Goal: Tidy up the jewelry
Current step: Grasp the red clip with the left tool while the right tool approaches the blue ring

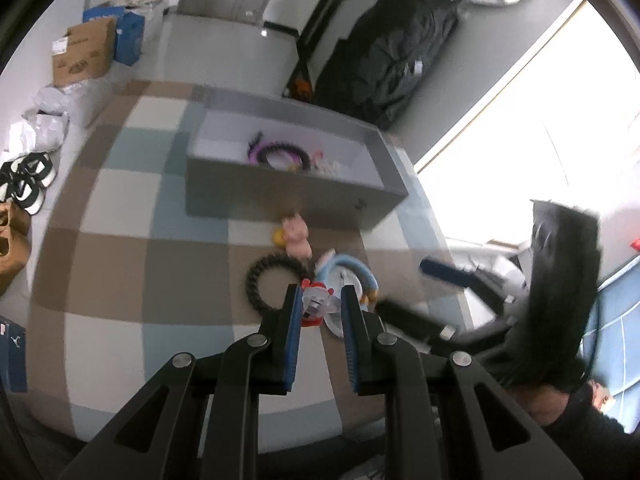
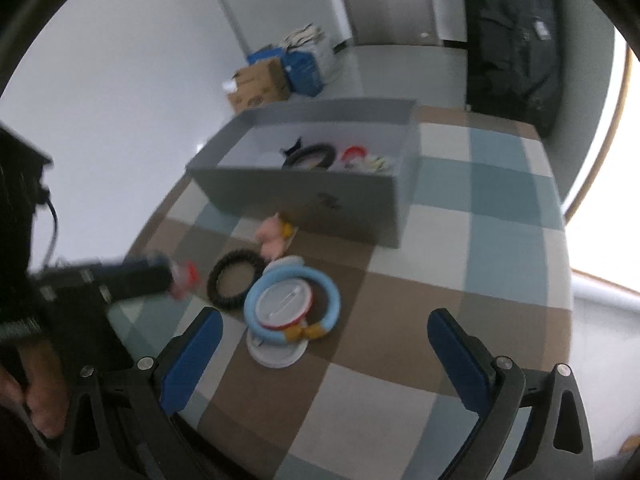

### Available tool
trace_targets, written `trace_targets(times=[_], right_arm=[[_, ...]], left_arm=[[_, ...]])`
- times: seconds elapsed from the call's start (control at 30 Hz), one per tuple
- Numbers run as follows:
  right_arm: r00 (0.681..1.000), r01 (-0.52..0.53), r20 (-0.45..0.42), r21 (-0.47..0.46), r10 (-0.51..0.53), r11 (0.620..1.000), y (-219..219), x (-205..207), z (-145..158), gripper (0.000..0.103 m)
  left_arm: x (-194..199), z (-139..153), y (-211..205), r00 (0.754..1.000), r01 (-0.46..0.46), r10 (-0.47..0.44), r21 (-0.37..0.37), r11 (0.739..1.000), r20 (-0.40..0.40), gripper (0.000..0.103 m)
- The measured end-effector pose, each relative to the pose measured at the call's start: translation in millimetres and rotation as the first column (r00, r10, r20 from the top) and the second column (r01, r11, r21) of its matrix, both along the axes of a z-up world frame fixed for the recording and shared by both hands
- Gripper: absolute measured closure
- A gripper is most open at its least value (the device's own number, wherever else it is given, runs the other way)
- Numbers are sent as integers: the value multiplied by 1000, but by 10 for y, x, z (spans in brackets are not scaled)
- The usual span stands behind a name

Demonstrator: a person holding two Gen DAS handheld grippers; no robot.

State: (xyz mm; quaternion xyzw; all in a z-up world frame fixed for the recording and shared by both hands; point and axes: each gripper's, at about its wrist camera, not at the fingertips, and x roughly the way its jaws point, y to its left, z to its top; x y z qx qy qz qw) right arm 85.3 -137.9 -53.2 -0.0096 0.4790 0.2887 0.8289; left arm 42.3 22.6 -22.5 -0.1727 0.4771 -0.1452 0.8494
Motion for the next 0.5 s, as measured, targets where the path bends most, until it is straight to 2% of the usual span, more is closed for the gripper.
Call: trace_targets(times=[0.3, 0.5], right_arm=[[998, -62, 14, -66, 63, 996, 268, -24, -82, 4], [994, -100, 28, -129, 104, 987, 424, -38, -139, 20]], left_arm=[[87, -53, 249, 997, -83, 83, -32, 996, -5, 88], [72, -47, 306, 995, -95, 95, -39, 995, -3, 88]])
